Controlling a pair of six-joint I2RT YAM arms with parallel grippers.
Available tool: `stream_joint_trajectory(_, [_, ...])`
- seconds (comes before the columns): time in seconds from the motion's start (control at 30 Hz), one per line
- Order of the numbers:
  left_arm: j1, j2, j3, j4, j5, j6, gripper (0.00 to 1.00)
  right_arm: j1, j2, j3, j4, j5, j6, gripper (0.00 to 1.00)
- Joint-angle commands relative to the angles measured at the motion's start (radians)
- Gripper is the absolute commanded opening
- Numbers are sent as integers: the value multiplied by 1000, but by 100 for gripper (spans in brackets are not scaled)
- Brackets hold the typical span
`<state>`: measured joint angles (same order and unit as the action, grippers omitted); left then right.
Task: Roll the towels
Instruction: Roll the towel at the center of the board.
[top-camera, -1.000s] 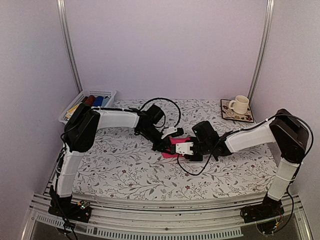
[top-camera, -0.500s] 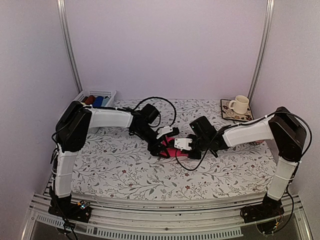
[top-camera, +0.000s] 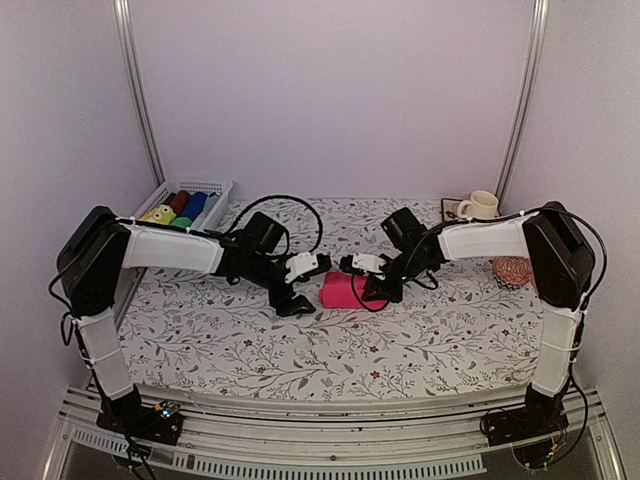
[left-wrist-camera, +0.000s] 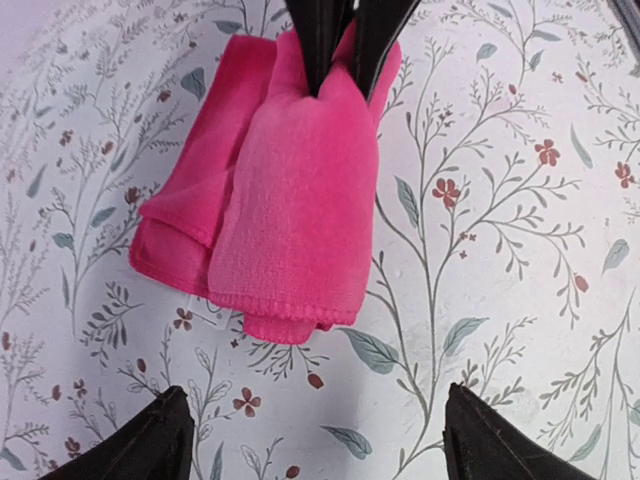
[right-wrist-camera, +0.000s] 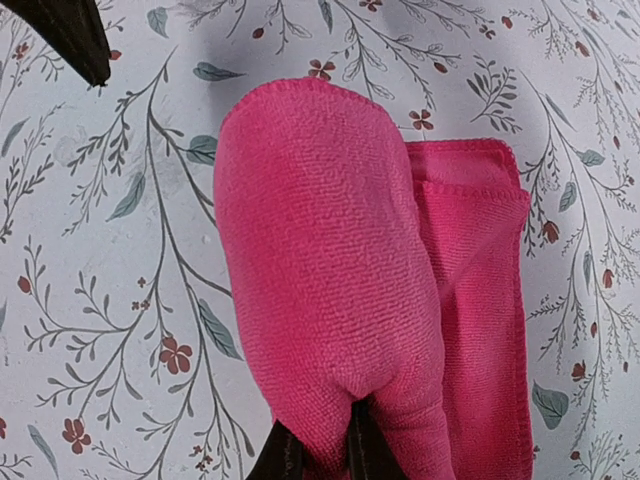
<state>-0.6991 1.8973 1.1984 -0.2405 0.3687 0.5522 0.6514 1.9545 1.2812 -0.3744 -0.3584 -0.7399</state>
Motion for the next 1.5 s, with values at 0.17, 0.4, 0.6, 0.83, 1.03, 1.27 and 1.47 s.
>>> stream_joint_trajectory(0.17, [-102,-47,-119,350,-131,143,81,-37,186,158,-210,-145,82,4])
stream_joint_trajectory(0.4, [-171,13,-101,437,-251,190,69,-80,227,222,-253,-248,113,5])
stream_joint_trajectory(0.6, [-192,35,-109,458,-275,286,67,-90,230,237,-302,-344,129,5])
stream_joint_trajectory(0.83, [-197,46,-149,509,-297,341,66,-89,226,224,-358,-397,145,5])
stream_joint_trajectory(1.03, [-205,59,-152,495,-275,391,64,-88,206,231,-376,-447,145,5])
stream_joint_trajectory(1.27, [-211,60,-180,484,-243,416,54,-81,212,229,-391,-477,142,5])
stream_joint_trajectory(1.47, [-215,106,-162,439,-214,411,37,-75,209,229,-398,-483,137,5])
